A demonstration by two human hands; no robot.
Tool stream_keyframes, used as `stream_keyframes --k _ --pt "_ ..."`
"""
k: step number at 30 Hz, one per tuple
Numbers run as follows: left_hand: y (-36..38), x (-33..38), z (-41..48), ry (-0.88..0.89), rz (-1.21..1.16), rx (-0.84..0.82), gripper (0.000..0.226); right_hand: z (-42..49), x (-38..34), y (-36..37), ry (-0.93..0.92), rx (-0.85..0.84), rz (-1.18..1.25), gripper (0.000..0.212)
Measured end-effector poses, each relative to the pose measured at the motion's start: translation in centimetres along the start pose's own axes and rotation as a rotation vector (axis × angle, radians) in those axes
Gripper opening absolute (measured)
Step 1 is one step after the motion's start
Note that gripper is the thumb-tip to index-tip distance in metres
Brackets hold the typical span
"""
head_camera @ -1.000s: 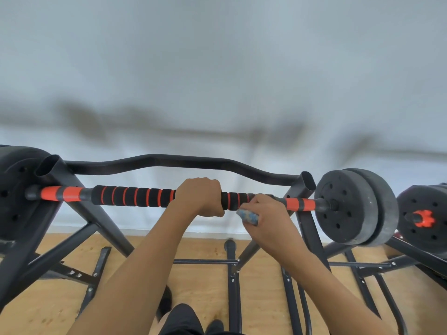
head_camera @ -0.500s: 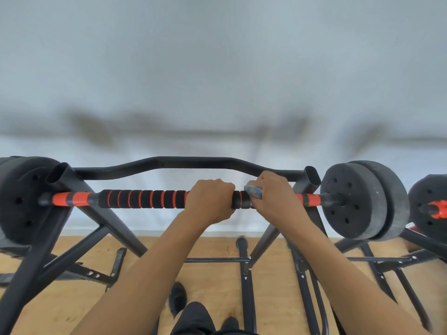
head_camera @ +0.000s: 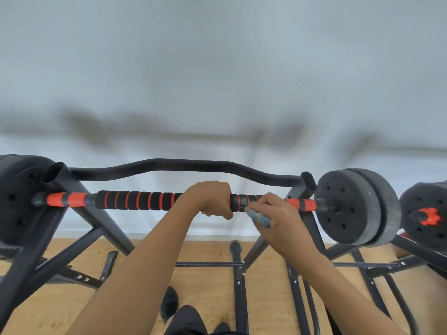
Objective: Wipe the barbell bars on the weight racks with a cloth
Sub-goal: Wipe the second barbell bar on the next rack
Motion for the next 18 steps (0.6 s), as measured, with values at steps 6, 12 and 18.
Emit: stream_keyframes --k 6,12,18 --pt "-0.4 0.1 -0.3 0.024 -0.097 -0.109 0.015 3.3 -0.2 0.2 0.056 0.029 -0.097 0.009" --pt "-0.6 0.0 -0.2 0.042 -0.139 -0.143 0.018 0.7 0.2 0.2 0.025 0.026 -0.035 0.012" --pt "-0.4 0.0 0.0 0.035 -0.136 -0.123 0.015 3.5 -0.2 -0.6 0.051 0.006 -0.051 0.013"
Point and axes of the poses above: each hand's wrist, its own z-axis towards the middle knuckle, its own y-axis out of the palm, x = y × z, the point moved 4 cm from there along z, towards the middle knuckle, and after that the axes turned 3 degrees about -y, right-handed, at the moved point
